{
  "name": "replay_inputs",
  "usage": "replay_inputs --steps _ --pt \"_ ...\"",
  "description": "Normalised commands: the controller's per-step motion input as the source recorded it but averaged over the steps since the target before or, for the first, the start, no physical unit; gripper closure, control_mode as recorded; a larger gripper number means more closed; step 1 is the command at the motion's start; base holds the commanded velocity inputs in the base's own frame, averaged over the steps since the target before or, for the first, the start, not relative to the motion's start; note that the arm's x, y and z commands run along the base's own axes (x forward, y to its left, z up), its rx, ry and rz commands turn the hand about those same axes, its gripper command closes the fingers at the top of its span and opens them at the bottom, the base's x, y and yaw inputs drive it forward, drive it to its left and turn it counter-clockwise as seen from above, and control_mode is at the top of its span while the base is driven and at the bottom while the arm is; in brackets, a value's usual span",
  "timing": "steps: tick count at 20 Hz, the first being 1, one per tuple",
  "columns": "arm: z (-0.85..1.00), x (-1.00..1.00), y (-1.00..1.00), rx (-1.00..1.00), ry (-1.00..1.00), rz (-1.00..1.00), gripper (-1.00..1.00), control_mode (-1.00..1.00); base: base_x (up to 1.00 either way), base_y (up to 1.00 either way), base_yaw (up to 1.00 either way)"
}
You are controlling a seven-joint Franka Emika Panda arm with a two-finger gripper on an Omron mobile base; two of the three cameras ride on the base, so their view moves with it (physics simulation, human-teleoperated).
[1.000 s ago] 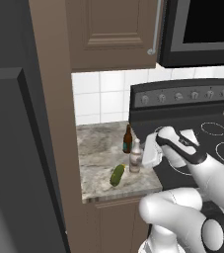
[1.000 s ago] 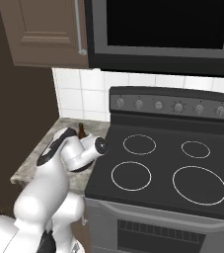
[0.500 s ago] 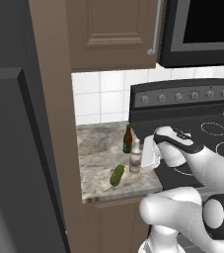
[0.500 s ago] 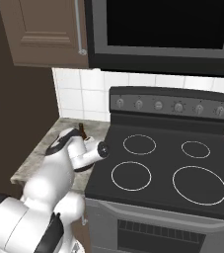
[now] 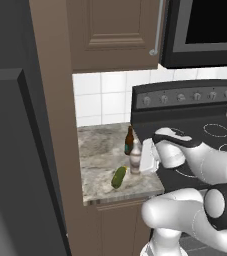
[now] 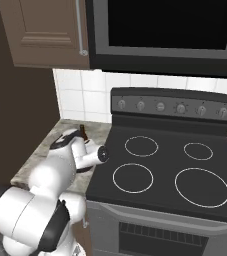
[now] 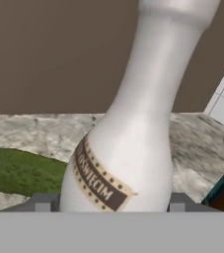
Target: Place the liquor and beer on the top shelf of the fridge to keep them out of children's reach, and place the cucumber on lower shelves for easy access.
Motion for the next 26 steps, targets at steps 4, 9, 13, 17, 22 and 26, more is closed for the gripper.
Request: replay_inputs --steps 4,9,13,17,22,26 --pt "-0.02 0.00 0.02 0.00 0.00 0.00 1.00 -1.00 0.00 0.00 0.00" --pt "0.14 -0.14 0.00 0.00 -0.04 0.00 1.00 -1.00 0.00 0.00 0.00" --pt "0.74 -0.55 -0.02 0.00 -0.21 0.00 1.00 -1.00 0.00 0.00 0.00" --pt "0.94 -0.56 0.00 0.00 -0.16 0.00 1.00 -1.00 0.00 0.00 0.00" --pt "0.98 -0.55 0.00 0.00 -0.01 -0.01 1.00 -1.00 0.00 0.00 0.00" --pt "1.00 -0.38 0.00 0.00 0.00 -0.12 1.00 -1.00 0.00 0.00 0.00"
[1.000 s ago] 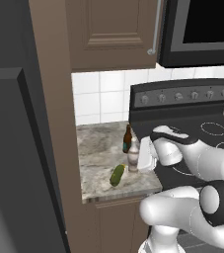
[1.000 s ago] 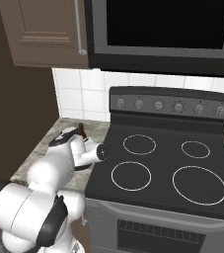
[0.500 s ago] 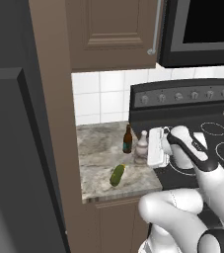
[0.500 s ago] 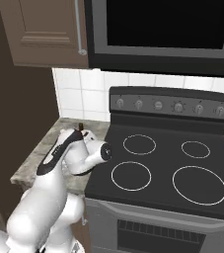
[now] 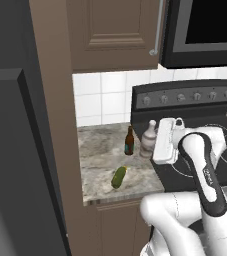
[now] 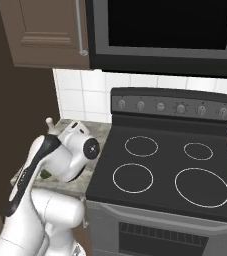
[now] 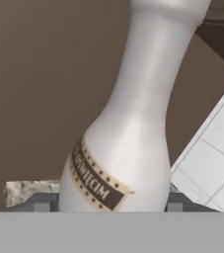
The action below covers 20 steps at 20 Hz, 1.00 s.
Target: Place the liquor and beer on the top shelf of the fridge to keep them out of children's reach, and place the cucumber on lower shelves for easy access.
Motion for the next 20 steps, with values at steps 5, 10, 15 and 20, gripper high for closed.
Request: replay_inputs --steps 5,10,15,20 --pt "0.81 -0.38 0.00 0.00 0.00 -0.20 1.00 -1.00 0.00 0.00 0.00" --pt "0.61 -0.37 0.00 -0.04 0.01 -0.22 1.00 -1.00 0.00 0.00 0.00" --pt "0.11 -0.45 -0.01 -0.08 0.05 -0.12 1.00 -1.00 0.00 0.00 0.00" --pt "0.00 -0.47 0.00 -0.09 0.06 -0.09 1.00 -1.00 0.00 0.00 0.00"
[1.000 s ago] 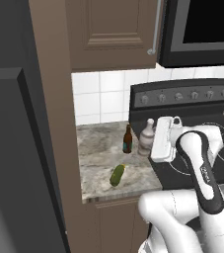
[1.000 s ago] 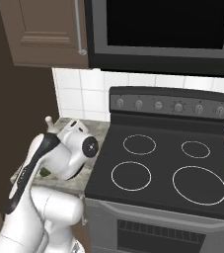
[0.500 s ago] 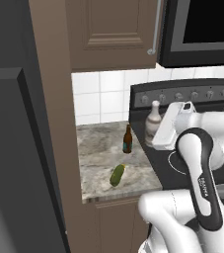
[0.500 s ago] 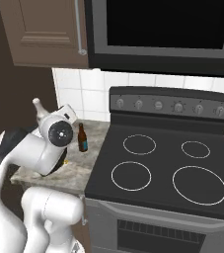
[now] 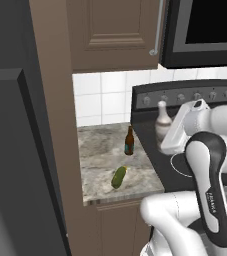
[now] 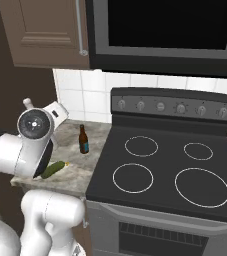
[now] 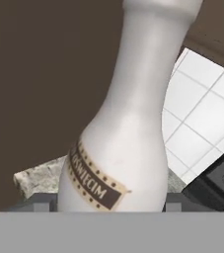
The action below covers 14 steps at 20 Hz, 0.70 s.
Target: Place the liquor and beer on the top shelf of the fridge to keep them out of children's reach, and place the cucumber on lower shelves for easy access.
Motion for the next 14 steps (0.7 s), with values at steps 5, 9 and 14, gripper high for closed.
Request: replay_inputs --steps 5,9,14 --pt "0.00 -0.46 0.00 -0.07 0.04 -0.09 1.00 -1.00 0.00 0.00 0.00" --pt "0.00 -0.43 0.00 -0.07 0.00 -0.12 1.00 -1.00 0.00 0.00 0.00" --pt "0.00 -0.39 0.00 -0.06 0.00 -0.17 1.00 -1.00 0.00 0.00 0.00"
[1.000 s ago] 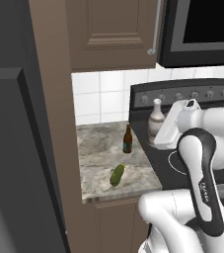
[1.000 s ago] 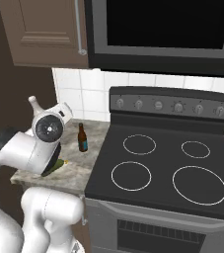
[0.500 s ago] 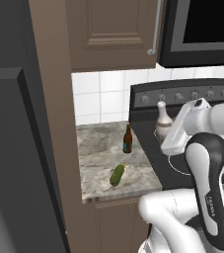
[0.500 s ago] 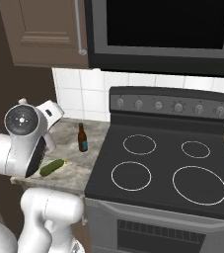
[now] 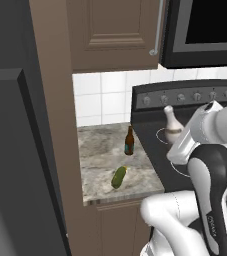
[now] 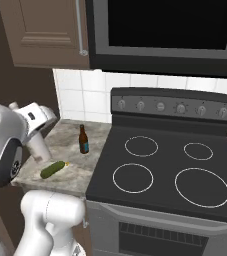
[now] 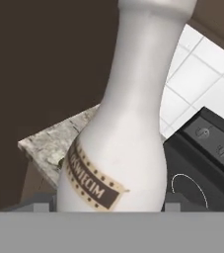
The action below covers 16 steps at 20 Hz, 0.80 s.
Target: Place the liquor and beer on the top shelf of the fridge to keep them out of children's reach, and place the cucumber on lower shelves for easy access.
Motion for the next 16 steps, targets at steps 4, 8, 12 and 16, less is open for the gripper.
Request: replay_inputs --steps 4,8,12,16 --pt "0.00 -0.31 -0.07 -0.03 0.00 -0.11 1.00 1.00 -0.11 -0.06 -0.03" --pt "0.00 0.00 0.00 0.00 0.00 0.00 1.00 1.00 -0.52 -0.31 -0.08" --pt "0.00 0.00 0.00 0.00 0.00 0.00 1.00 1.00 -0.71 -0.39 0.04" --pt "0.00 0.00 0.00 0.00 0.00 0.00 1.00 1.00 -0.67 -0.49 0.26"
